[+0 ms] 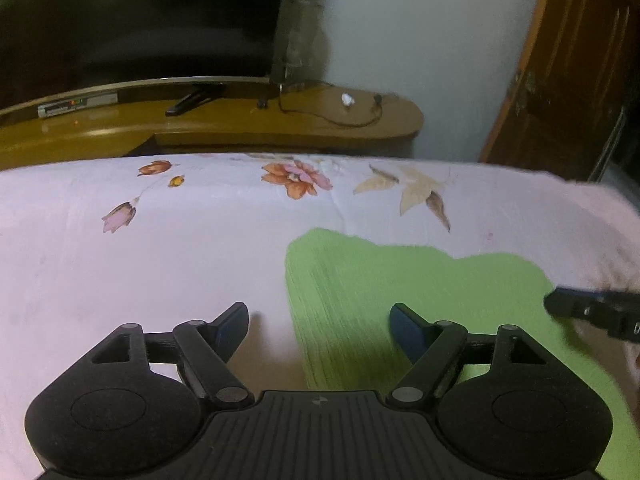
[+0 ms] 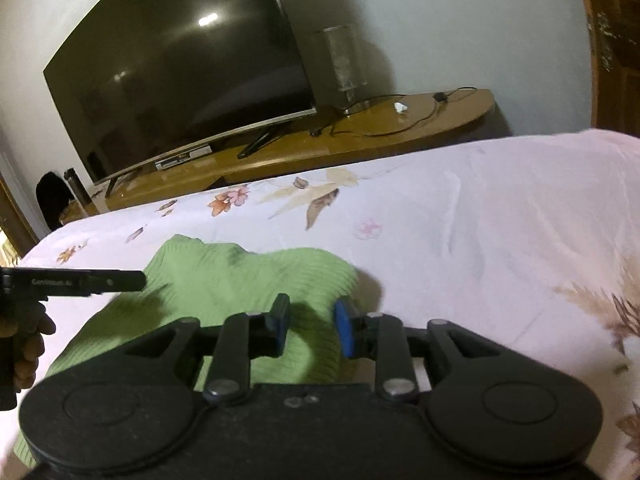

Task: Fold small clothes
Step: 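Press and smooth the narrow folded sweater with both open tools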

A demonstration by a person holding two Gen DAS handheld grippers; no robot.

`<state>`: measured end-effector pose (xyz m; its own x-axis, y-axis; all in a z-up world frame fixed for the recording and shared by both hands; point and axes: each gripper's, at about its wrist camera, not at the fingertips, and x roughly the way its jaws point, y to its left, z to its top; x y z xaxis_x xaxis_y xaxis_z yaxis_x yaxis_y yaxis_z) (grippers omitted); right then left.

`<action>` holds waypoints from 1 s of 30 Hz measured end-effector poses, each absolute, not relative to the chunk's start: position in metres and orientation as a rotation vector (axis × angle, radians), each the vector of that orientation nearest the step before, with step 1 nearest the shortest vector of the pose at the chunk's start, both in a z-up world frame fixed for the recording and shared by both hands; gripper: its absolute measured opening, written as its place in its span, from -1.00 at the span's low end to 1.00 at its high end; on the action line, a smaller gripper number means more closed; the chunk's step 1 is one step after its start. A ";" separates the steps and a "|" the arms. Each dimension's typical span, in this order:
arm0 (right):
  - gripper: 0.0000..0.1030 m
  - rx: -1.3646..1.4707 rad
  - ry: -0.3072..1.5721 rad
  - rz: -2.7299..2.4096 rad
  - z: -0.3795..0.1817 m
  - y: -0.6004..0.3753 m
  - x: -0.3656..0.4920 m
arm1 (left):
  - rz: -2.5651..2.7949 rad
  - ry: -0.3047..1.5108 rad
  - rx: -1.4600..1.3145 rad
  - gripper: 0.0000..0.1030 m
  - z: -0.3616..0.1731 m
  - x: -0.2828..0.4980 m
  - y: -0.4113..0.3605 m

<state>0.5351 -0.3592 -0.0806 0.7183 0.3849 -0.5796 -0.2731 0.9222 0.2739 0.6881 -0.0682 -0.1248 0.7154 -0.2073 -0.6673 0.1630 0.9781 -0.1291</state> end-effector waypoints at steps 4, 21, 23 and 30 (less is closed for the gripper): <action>-0.38 0.167 0.686 0.390 -0.076 -0.351 0.532 | -0.210 0.751 -0.028 0.50 -0.125 0.678 -0.074; 0.20 0.200 0.708 0.359 -0.069 -0.361 0.502 | -0.207 0.697 0.044 1.00 -0.112 0.637 -0.088; 0.17 0.200 0.701 0.355 -0.065 -0.363 0.495 | -0.194 0.684 0.027 1.00 -0.106 0.625 -0.085; -0.92 0.124 0.618 0.446 -0.052 -0.353 0.453 | -0.231 0.569 0.014 0.30 -0.089 0.569 -0.079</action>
<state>0.4533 -0.3531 -0.0520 0.7238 0.4390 -0.5323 -0.3663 0.8983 0.2427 0.5690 -0.0787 -0.0888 0.8174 -0.2125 -0.5354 0.2204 0.9741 -0.0501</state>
